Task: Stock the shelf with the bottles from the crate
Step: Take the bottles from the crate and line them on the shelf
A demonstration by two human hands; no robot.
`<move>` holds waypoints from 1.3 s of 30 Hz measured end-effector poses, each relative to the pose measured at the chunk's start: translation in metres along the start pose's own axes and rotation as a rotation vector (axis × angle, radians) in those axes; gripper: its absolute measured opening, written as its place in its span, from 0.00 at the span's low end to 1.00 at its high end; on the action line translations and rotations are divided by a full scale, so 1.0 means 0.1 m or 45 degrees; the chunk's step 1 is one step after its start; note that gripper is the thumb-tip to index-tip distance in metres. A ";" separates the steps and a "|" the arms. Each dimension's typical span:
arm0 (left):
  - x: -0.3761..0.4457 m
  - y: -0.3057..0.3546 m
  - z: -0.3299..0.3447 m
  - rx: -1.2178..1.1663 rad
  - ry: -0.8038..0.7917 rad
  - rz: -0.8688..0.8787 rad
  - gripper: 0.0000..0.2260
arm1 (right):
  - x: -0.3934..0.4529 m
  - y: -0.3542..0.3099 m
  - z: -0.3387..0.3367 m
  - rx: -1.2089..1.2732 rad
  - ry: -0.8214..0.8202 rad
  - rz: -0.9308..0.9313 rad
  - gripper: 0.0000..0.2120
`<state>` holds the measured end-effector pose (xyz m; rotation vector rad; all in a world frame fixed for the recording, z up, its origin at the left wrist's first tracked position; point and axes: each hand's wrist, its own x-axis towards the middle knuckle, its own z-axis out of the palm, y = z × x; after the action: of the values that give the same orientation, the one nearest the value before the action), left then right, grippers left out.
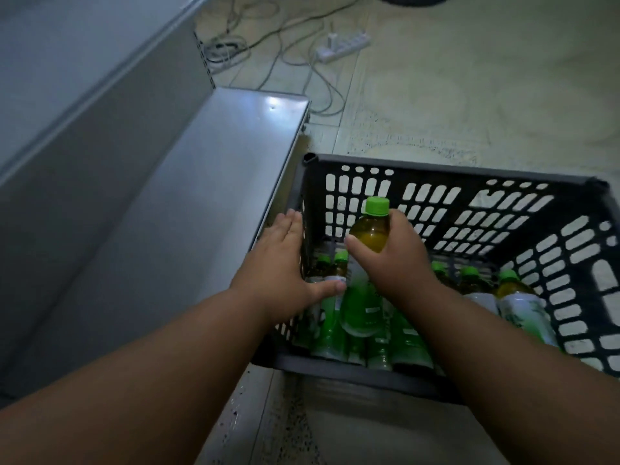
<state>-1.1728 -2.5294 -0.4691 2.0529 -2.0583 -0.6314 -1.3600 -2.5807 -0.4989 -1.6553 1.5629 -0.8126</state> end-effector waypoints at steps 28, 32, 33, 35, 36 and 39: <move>-3.25 -1.93 -2.53 0.121 0.436 -0.607 0.55 | -1.82 -4.65 1.23 0.224 -0.309 -0.805 0.23; -3.02 -2.10 -2.34 0.038 0.481 -0.728 0.54 | -1.64 -4.70 1.54 0.191 -0.411 -0.846 0.26; -2.94 -2.12 -2.28 0.019 0.492 -0.767 0.54 | -1.58 -4.70 1.59 0.186 -0.428 -0.861 0.26; -2.81 -2.14 -2.17 0.048 0.523 -0.828 0.54 | -1.48 -4.70 1.66 0.168 -0.455 -0.886 0.28; -2.76 -2.15 -2.13 0.078 0.539 -0.847 0.54 | -1.44 -4.69 1.67 0.166 -0.469 -0.888 0.28; -2.74 -2.16 -2.03 0.133 0.590 -0.876 0.53 | -1.41 -4.63 1.66 0.155 -0.531 -0.872 0.30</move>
<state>-0.8820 -2.2888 -0.3264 2.6526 -1.1425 -0.0908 -0.9763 -2.4200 -0.2008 -2.1247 0.6424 -0.7980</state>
